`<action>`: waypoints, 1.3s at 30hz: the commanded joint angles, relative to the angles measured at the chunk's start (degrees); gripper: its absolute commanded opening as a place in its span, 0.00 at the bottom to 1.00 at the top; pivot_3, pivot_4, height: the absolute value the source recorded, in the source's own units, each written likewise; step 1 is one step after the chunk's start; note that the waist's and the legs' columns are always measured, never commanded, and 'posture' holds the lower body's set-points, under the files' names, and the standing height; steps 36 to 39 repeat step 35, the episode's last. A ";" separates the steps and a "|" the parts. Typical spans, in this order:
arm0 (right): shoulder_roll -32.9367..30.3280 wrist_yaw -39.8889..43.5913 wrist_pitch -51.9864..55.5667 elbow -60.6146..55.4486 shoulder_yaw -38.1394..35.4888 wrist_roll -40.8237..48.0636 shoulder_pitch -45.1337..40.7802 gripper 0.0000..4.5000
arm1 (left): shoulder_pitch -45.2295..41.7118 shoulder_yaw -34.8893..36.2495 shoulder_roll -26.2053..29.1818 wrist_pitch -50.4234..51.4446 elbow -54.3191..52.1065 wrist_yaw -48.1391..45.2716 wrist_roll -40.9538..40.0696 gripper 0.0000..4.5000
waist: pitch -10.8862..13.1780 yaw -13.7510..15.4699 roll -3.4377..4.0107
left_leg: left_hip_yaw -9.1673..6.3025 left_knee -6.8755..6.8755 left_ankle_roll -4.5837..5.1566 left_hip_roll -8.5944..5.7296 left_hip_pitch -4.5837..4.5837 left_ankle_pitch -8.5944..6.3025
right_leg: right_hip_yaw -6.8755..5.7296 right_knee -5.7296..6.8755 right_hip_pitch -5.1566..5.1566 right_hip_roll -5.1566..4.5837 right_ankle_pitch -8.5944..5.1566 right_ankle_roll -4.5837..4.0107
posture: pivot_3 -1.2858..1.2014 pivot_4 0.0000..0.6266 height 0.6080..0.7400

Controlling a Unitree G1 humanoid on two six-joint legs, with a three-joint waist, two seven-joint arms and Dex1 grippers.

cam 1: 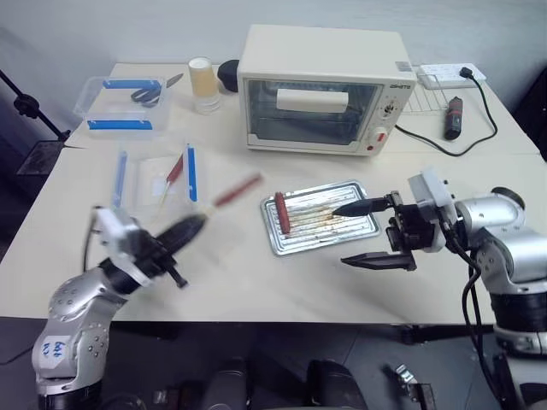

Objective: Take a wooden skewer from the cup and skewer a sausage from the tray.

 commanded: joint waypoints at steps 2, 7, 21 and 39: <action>7.80 -11.35 -9.93 -4.12 -6.79 1.24 3.68 1.00 | -4.05 5.79 -3.33 -0.15 -1.52 17.28 0.82 0.00 | -0.02 0.34 -0.03 | 0.02 0.00 0.00 -0.09 0.05 0.00 | 0.06 0.02 0.00 0.01 0.01 0.01 | 0.52 0.24 1.00; 12.27 -16.64 -14.14 -6.54 -6.44 1.13 6.55 1.00 | -9.47 3.36 -5.18 1.74 3.22 30.99 8.38 0.00 | -0.04 0.63 -0.06 | 0.05 0.00 0.00 -0.15 0.07 0.00 | 0.09 0.05 0.00 0.02 0.01 0.02 | 0.52 0.24 1.00; 12.39 -19.36 -20.40 -6.31 -4.80 0.69 11.29 1.00 | -15.36 -1.47 -4.03 -3.40 10.24 31.62 13.79 0.53 | -0.05 0.36 -0.14 | 0.27 -0.08 -0.01 -0.08 0.06 0.00 | 0.09 0.02 -0.07 0.11 0.01 0.02 | 0.52 0.24 1.00; -0.15 -2.05 -24.00 6.70 -2.00 -1.78 15.95 1.00 | 12.38 -2.19 23.26 -18.48 7.70 -15.43 13.15 0.89 | -0.03 0.30 -0.10 | 0.71 -0.36 0.01 -0.04 0.38 -0.01 | 0.31 -0.19 -0.01 0.10 -0.04 -0.07 | 0.52 0.24 1.00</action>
